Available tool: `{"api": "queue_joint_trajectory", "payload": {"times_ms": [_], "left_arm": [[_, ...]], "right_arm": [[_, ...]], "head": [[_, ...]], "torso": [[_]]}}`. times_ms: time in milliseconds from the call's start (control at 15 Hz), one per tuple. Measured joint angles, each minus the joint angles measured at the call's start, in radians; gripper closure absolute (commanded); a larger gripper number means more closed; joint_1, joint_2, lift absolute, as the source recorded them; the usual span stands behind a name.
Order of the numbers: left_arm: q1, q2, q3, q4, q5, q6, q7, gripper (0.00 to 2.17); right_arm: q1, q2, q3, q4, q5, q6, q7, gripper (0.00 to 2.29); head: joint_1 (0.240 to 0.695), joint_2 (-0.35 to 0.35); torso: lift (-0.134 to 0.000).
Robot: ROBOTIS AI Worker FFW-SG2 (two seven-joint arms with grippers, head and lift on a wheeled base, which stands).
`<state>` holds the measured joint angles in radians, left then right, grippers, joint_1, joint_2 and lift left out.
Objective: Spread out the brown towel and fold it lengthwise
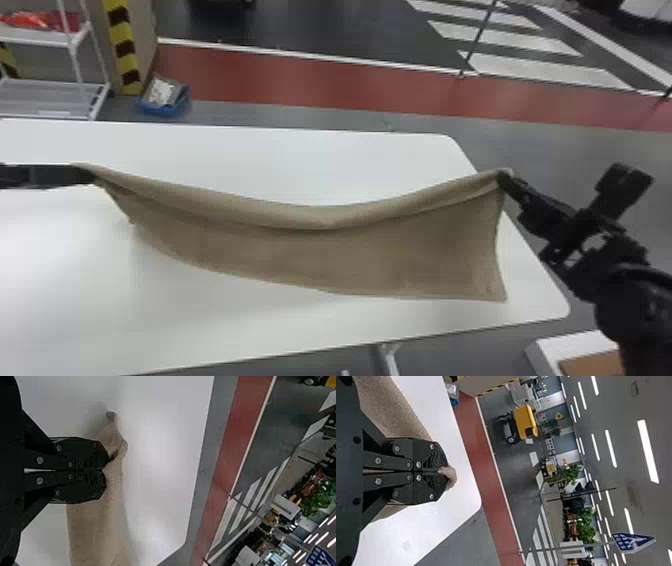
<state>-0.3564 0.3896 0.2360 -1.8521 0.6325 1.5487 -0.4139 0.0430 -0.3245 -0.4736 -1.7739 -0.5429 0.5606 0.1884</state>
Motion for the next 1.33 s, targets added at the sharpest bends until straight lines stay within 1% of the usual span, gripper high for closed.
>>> {"api": "queue_joint_trajectory", "payload": {"times_ms": [133,200,267,333,467,600,667,733,800,867,933,1000,1067,1133,1267,1333], "left_arm": [[-0.124,0.004,-0.084,0.156,-0.081,0.0,-0.002,1.69],[-0.187,0.005,-0.12,0.234,-0.108,0.0,-0.009,1.69],[-0.266,0.005,-0.161,0.328,-0.137,0.0,-0.018,1.69],[-0.348,0.005,-0.202,0.416,-0.167,0.0,-0.025,1.69],[-0.481,0.005,-0.258,0.539,-0.218,0.0,-0.038,1.69],[-0.58,0.002,-0.283,0.627,-0.242,0.0,-0.029,1.69],[-0.623,-0.002,-0.286,0.668,-0.241,0.0,-0.025,1.69],[-0.649,-0.003,-0.278,0.696,-0.224,0.0,-0.024,1.69],[-0.651,-0.003,-0.263,0.706,-0.198,-0.001,-0.03,1.69],[-0.628,0.006,-0.251,0.704,-0.16,0.005,-0.038,1.69],[-0.58,0.021,-0.248,0.68,-0.127,0.012,-0.042,1.69],[-0.526,0.031,-0.252,0.648,-0.114,0.014,-0.044,1.69],[-0.456,0.036,-0.262,0.613,-0.118,0.015,-0.05,1.69],[-0.398,0.036,-0.281,0.589,-0.134,0.015,-0.059,1.69],[-0.33,0.028,-0.33,0.559,-0.178,0.015,-0.082,1.69],[-0.306,0.018,-0.35,0.534,-0.21,0.015,-0.099,1.69]], "right_arm": [[-0.13,-0.008,0.066,0.108,0.05,-0.001,0.0,1.66],[-0.194,-0.011,0.1,0.161,0.074,-0.004,0.0,1.66],[-0.273,-0.013,0.14,0.229,0.103,-0.012,0.001,1.66],[-0.35,-0.014,0.178,0.298,0.131,-0.029,0.001,1.66],[-0.482,-0.018,0.247,0.423,0.18,-0.095,0.0,1.66],[-0.593,-0.026,0.306,0.547,0.218,-0.226,0.011,1.67],[-0.632,-0.031,0.325,0.591,0.222,-0.295,0.024,1.66],[-0.648,-0.038,0.335,0.611,0.216,-0.343,0.053,1.67],[-0.638,-0.046,0.342,0.611,0.204,-0.368,0.076,1.66],[-0.583,-0.07,0.35,0.575,0.179,-0.376,0.086,1.66],[-0.489,-0.102,0.346,0.507,0.149,-0.375,0.087,1.66],[-0.395,-0.123,0.326,0.446,0.131,-0.372,0.098,1.66],[-0.288,-0.134,0.286,0.395,0.12,-0.377,0.132,1.66],[-0.198,-0.136,0.245,0.367,0.116,-0.385,0.166,1.66],[-0.081,-0.127,0.194,0.34,0.117,-0.392,0.202,1.66],[-0.035,-0.122,0.182,0.327,0.125,-0.393,0.211,1.66]], "head": [[0.656,-0.209],[0.642,-0.196],[0.609,-0.173],[0.587,-0.162],[0.542,-0.142],[0.494,-0.129],[0.45,-0.122],[0.431,-0.121],[0.424,-0.121],[0.432,-0.124],[0.452,-0.129],[0.486,-0.136],[0.57,-0.154],[0.617,-0.167],[0.692,-0.194],[0.695,-0.202]], "torso": [[-0.12],[-0.12],[-0.12],[-0.12],[-0.12],[-0.12],[-0.12],[-0.12],[-0.12],[-0.12],[-0.12],[-0.12],[-0.12],[-0.12],[-0.12],[-0.12]]}}
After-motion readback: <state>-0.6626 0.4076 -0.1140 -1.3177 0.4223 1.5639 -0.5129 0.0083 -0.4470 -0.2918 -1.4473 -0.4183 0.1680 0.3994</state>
